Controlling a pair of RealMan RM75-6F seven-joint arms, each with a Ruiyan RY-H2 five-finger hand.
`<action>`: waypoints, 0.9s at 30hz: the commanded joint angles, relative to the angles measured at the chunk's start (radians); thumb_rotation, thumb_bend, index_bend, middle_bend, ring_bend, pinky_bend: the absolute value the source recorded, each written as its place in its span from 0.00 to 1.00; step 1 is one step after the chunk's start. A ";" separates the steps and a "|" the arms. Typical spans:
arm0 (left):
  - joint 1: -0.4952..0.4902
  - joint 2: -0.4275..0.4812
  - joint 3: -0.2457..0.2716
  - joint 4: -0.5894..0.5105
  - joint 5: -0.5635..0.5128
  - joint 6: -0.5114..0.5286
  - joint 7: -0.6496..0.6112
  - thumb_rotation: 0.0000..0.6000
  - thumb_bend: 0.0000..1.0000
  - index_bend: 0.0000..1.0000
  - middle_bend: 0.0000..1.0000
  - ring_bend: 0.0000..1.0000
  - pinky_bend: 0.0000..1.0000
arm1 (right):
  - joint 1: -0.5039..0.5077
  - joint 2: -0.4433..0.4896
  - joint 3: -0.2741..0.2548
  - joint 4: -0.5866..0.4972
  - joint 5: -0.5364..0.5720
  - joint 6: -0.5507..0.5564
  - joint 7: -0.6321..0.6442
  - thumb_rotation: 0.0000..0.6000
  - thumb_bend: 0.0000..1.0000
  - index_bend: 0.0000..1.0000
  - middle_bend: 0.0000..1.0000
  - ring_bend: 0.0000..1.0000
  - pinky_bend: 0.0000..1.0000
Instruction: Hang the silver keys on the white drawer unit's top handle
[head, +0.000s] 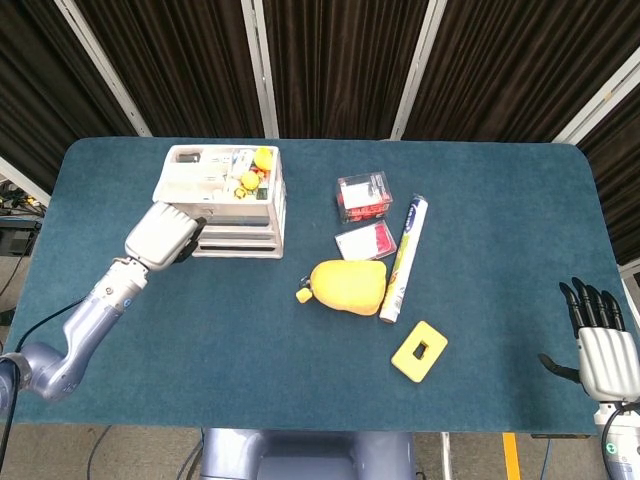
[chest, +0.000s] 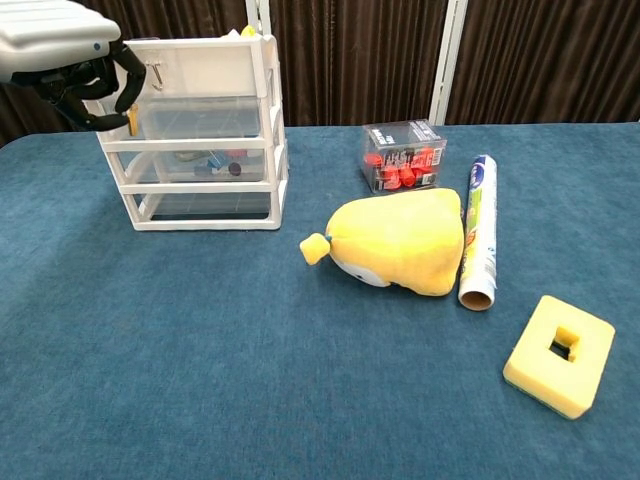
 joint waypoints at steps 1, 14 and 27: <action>-0.002 -0.001 -0.005 -0.006 -0.005 0.002 -0.002 1.00 0.43 0.65 0.88 0.81 0.70 | 0.000 0.000 0.000 0.000 0.000 0.001 0.001 1.00 0.00 0.00 0.00 0.00 0.00; 0.007 0.019 0.004 -0.051 -0.003 0.026 0.017 1.00 0.43 0.66 0.89 0.81 0.70 | -0.001 0.000 0.000 0.001 -0.002 0.004 0.004 1.00 0.00 0.00 0.00 0.00 0.00; 0.022 -0.019 0.054 0.058 0.198 0.142 -0.066 1.00 0.43 0.66 0.89 0.80 0.70 | -0.002 -0.001 0.000 -0.001 -0.002 0.006 0.001 1.00 0.00 0.00 0.00 0.00 0.00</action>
